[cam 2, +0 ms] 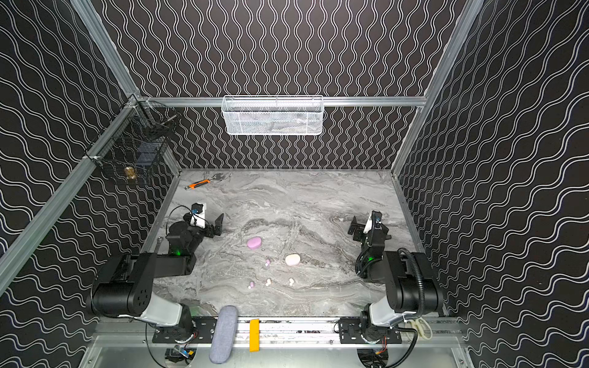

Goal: Insert wireless bluetooth earbuds into charging case
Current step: Pick up the charging case from the center of the table.

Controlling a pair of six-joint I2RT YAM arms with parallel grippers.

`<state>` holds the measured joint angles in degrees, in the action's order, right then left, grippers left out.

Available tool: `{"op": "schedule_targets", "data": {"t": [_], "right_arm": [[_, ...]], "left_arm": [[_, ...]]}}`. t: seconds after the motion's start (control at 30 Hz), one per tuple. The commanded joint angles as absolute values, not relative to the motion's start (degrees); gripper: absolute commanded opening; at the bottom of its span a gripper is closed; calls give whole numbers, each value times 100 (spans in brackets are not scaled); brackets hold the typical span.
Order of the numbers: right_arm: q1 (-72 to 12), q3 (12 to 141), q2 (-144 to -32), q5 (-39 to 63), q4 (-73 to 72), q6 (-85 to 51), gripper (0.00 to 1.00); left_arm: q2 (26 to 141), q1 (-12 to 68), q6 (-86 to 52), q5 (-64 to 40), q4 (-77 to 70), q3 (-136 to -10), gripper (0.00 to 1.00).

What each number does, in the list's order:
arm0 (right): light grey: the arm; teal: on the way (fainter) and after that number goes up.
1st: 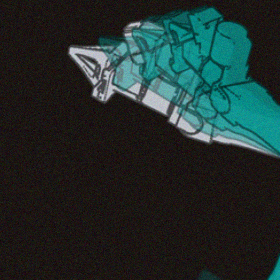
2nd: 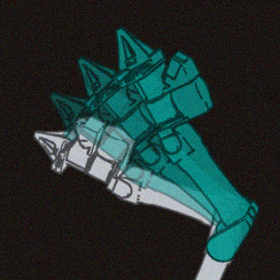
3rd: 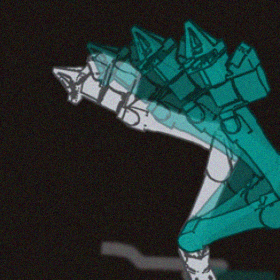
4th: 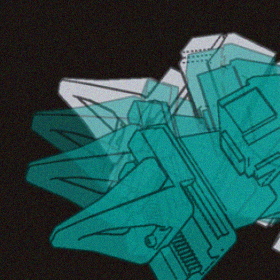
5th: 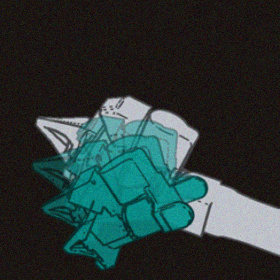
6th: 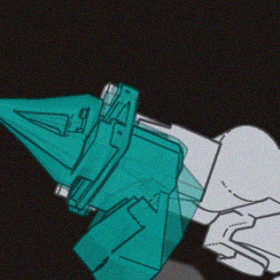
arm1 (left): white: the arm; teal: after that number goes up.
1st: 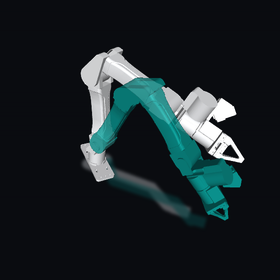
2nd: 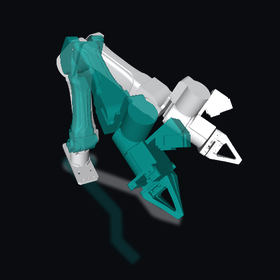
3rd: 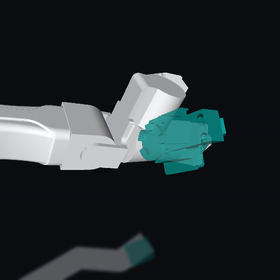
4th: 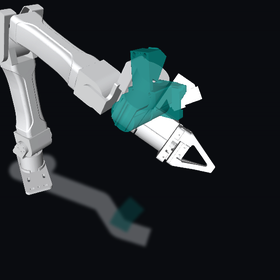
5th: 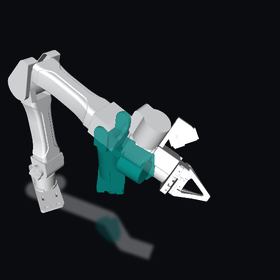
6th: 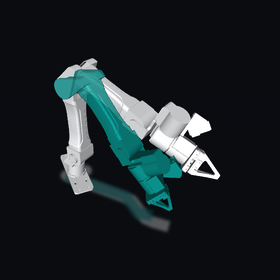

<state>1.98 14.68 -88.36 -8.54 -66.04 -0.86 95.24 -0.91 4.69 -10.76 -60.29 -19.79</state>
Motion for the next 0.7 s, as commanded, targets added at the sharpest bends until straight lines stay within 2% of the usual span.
{"op": "schedule_targets", "data": {"t": [0.0,0.67], "right_arm": [[193,1468,-8834,-923,-6882,-97,100],[193,1488,-8842,-905,-6827,-123,100]], "left_arm": [[9525,-96,497,-1099,-6109,-2008,99],[9527,-97,493,-1098,-6109,-2012,99]]}}
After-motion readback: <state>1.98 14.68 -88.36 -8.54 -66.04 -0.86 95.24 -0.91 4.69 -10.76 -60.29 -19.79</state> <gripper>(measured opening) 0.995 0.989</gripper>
